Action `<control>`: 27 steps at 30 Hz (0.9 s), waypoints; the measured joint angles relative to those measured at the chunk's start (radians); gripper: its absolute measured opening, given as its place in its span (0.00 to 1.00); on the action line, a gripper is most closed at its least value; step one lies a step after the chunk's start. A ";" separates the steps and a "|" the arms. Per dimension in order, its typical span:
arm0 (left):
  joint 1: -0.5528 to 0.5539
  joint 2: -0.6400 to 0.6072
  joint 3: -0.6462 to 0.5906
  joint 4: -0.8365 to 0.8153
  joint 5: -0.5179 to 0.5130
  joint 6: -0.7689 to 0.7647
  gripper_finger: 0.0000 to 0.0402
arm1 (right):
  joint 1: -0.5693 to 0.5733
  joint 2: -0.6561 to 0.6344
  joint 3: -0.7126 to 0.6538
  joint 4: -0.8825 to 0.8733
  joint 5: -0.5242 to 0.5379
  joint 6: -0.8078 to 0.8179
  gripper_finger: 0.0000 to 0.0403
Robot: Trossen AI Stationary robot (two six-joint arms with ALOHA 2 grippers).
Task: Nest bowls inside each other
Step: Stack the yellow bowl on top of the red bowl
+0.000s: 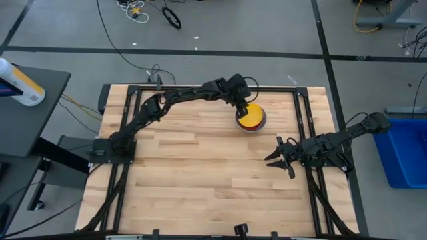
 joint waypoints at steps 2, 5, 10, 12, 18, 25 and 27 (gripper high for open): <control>0.002 0.009 0.003 -0.021 -0.005 -0.001 0.01 | 0.000 0.000 0.000 0.000 -0.009 0.001 0.33; 0.002 0.010 0.004 -0.057 -0.006 -0.001 0.01 | 0.000 0.000 0.000 -0.001 -0.017 0.002 0.32; 0.001 0.010 0.004 -0.115 -0.004 0.006 0.01 | 0.000 0.000 0.000 -0.002 -0.017 0.005 0.32; 0.003 0.011 0.004 -0.128 0.010 0.012 0.01 | 0.000 0.000 0.000 -0.002 -0.017 0.006 0.32; -0.002 0.021 0.006 -0.131 0.024 0.008 0.04 | 0.000 0.000 0.000 -0.002 -0.016 0.009 0.32; -0.020 0.018 0.010 -0.118 0.028 0.031 0.38 | 0.000 0.000 0.000 -0.002 -0.015 0.024 0.32; -0.020 0.018 0.025 -0.124 0.041 0.031 0.49 | 0.000 0.000 0.000 -0.002 -0.015 0.024 0.33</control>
